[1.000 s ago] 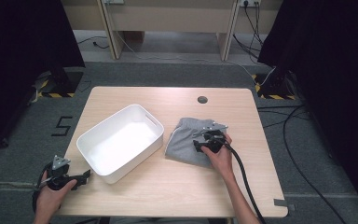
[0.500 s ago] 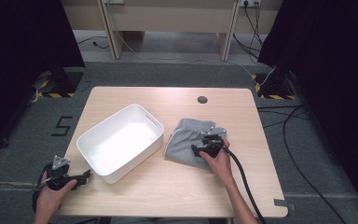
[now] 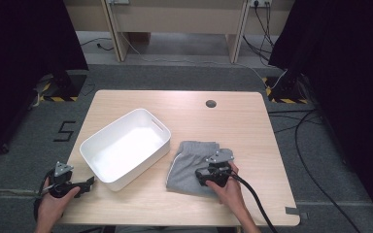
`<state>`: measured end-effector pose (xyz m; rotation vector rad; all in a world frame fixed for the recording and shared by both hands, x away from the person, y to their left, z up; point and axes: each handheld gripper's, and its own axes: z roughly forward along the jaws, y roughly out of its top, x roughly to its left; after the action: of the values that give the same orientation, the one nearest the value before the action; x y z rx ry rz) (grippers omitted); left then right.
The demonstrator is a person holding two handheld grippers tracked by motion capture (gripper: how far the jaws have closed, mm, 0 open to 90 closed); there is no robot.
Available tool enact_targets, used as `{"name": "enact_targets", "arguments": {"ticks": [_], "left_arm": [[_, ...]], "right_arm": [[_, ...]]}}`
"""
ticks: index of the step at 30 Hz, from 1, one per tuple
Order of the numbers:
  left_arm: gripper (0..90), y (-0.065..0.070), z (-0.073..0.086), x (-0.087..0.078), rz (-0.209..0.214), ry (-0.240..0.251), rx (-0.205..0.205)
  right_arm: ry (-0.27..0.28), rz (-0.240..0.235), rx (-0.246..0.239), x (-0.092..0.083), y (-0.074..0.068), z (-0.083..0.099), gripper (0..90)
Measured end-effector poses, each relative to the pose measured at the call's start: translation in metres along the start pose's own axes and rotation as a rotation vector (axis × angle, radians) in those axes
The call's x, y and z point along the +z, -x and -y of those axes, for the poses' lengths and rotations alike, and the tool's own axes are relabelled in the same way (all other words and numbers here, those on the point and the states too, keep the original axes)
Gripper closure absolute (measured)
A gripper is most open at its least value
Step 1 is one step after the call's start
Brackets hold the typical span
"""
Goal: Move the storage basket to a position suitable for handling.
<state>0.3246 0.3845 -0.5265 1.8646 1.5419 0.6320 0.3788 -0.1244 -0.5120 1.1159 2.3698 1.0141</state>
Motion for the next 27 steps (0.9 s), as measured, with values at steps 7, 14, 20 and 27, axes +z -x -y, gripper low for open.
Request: {"name": "enact_targets", "arguments": {"ticks": [7, 14, 20, 27], "left_arm": [[1.1, 0.000, 0.000, 0.000, 0.000, 0.000, 0.000], [1.1, 0.000, 0.000, 0.000, 0.000, 0.000, 0.000], [1.1, 0.000, 0.000, 0.000, 0.000, 0.000, 0.000], [1.1, 0.000, 0.000, 0.000, 0.000, 0.000, 0.000]], "right_arm": [[0.006, -0.011, -0.010, -0.008, -0.024, 0.009, 22.4], [0.007, -0.030, -0.020, -0.012, -0.038, 0.013, 21.9], [0.010, -0.032, -0.023, -0.015, -0.049, 0.017, 21.4], [0.000, -0.049, -0.037, -0.016, -0.061, 0.018, 16.8]]}}
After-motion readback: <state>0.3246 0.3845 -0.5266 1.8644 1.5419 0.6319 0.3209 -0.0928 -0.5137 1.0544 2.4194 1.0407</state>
